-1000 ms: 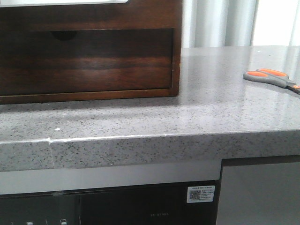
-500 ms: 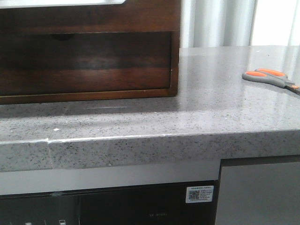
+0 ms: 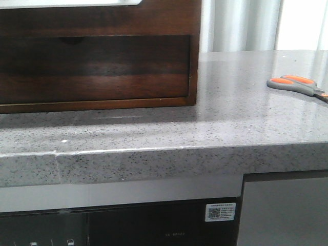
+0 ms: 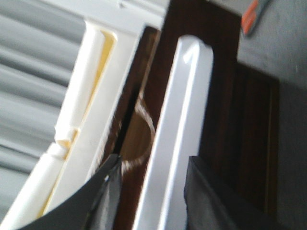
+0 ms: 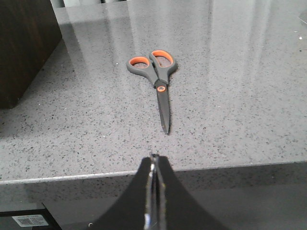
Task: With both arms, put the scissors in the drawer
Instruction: 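Lower the right gripper over the grey-and-orange scissors, then grasp the scissors by the blade end with the right gripper and lift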
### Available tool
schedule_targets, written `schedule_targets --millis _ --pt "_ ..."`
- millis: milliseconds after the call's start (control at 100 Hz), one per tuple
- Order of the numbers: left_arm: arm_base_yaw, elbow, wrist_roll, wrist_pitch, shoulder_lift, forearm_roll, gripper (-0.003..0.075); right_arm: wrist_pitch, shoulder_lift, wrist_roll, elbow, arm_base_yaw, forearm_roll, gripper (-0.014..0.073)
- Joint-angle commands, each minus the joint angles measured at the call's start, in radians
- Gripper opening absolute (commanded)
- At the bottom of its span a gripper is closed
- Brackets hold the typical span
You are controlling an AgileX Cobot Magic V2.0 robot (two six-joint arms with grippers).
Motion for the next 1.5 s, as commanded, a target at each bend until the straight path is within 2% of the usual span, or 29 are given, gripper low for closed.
schedule_targets --millis 0,90,210,380,480,620,720,890,1160,1490 --pt "-0.001 -0.027 -0.063 -0.133 -0.009 -0.08 0.0299 -0.068 0.02 -0.006 -0.033 0.002 -0.006 -0.0066" --pt "-0.001 -0.027 -0.103 -0.175 -0.026 -0.162 0.0299 -0.062 0.022 -0.006 -0.045 0.002 -0.027 -0.0066" --pt "-0.001 -0.027 -0.109 -0.166 -0.071 -0.252 0.0298 -0.051 0.062 -0.006 -0.083 0.002 -0.035 -0.0066" --pt "-0.001 -0.027 -0.143 -0.105 -0.152 -0.275 0.0298 -0.04 0.218 -0.006 -0.184 0.002 -0.035 -0.0039" --pt "-0.001 -0.027 -0.212 -0.017 -0.211 -0.296 0.0298 -0.04 0.334 -0.006 -0.258 0.002 -0.035 0.0071" --pt "-0.001 -0.027 -0.304 0.048 -0.285 -0.299 0.0298 -0.04 0.507 -0.006 -0.375 0.002 -0.035 0.0308" --pt "-0.001 -0.027 -0.339 0.089 -0.327 -0.299 0.0298 -0.029 0.624 -0.006 -0.463 0.002 -0.035 0.0392" --pt "-0.001 -0.027 -0.347 0.153 -0.379 -0.299 0.0295 0.09 0.838 -0.006 -0.649 0.002 -0.057 0.0395" --pt "-0.001 -0.027 -0.347 0.167 -0.393 -0.299 0.0295 0.319 1.136 -0.006 -0.948 0.002 -0.1 0.0395" --pt "-0.001 -0.027 -0.347 0.167 -0.393 -0.299 0.0295 0.52 1.362 -0.043 -1.184 0.002 -0.107 0.0395"
